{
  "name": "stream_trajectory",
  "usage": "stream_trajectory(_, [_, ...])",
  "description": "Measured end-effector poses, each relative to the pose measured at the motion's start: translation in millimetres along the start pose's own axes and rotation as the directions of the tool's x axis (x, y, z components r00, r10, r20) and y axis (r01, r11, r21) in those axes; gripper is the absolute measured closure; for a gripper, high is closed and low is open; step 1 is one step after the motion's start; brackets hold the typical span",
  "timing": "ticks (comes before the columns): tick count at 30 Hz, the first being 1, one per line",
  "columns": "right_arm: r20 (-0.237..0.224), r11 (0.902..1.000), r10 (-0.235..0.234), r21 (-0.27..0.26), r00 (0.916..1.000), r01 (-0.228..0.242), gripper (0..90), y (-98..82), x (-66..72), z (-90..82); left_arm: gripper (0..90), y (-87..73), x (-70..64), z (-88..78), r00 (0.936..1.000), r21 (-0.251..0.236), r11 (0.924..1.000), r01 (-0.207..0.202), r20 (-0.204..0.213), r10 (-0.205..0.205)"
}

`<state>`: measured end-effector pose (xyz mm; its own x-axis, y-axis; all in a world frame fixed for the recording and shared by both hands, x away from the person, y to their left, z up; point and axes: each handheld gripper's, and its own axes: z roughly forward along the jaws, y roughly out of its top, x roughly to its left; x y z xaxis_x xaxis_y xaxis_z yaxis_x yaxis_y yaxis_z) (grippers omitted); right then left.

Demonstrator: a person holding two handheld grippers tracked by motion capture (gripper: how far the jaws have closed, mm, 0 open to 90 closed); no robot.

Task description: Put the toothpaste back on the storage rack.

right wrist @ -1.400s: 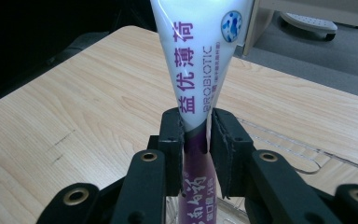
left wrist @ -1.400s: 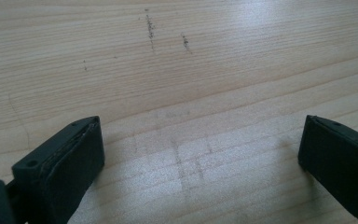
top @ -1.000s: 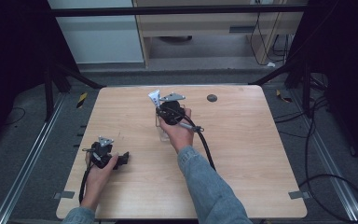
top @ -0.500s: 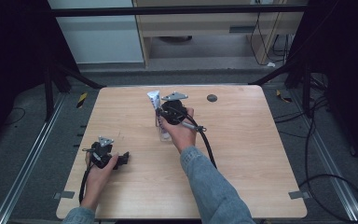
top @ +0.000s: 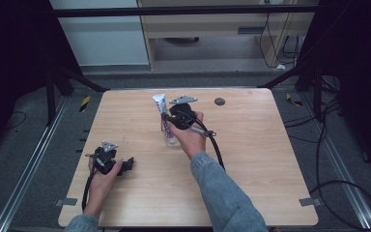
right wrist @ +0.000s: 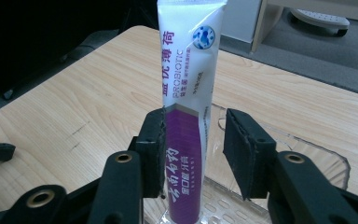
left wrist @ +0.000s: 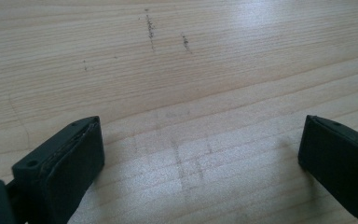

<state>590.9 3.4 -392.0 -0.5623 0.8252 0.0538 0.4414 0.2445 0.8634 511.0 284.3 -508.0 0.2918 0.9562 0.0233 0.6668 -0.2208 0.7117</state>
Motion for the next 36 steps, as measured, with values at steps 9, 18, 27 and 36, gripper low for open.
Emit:
stream_trajectory(9, [-0.003, 0.9998, 0.016, 0.009, 0.9999, -0.016, 46.4, 0.9, -3.9, -4.8, 0.0, 0.0, 0.0, 0.0, 1.0, 0.0, 1.0, 0.0, 0.0, 0.0])
stream_trajectory(18, [-0.02, 0.9998, 0.015, 0.014, 0.9997, -0.015, 29.7, 0.9, -9.0, -12.4, 0.0, 0.0, 0.0, 0.0, 1.0, 0.0, 1.0, 0.0, 0.0, 0.0])
stream_trajectory(27, [-0.042, 0.9998, 0.019, -0.001, 0.999, -0.019, 22.6, 1.2, -16.8, -23.3, 0.0, 0.0, 0.0, 0.0, 1.0, 0.0, 1.0, 0.0, 0.0, 0.0])
stream_trajectory(36, [-0.042, 1.0, 0.003, 0.008, 0.9991, -0.003, 18.8, -1.0, -23.3, -32.1, 0.0, 0.0, 0.0, 0.0, 1.0, 0.0, 1.0, 0.0, 0.0, 0.0])
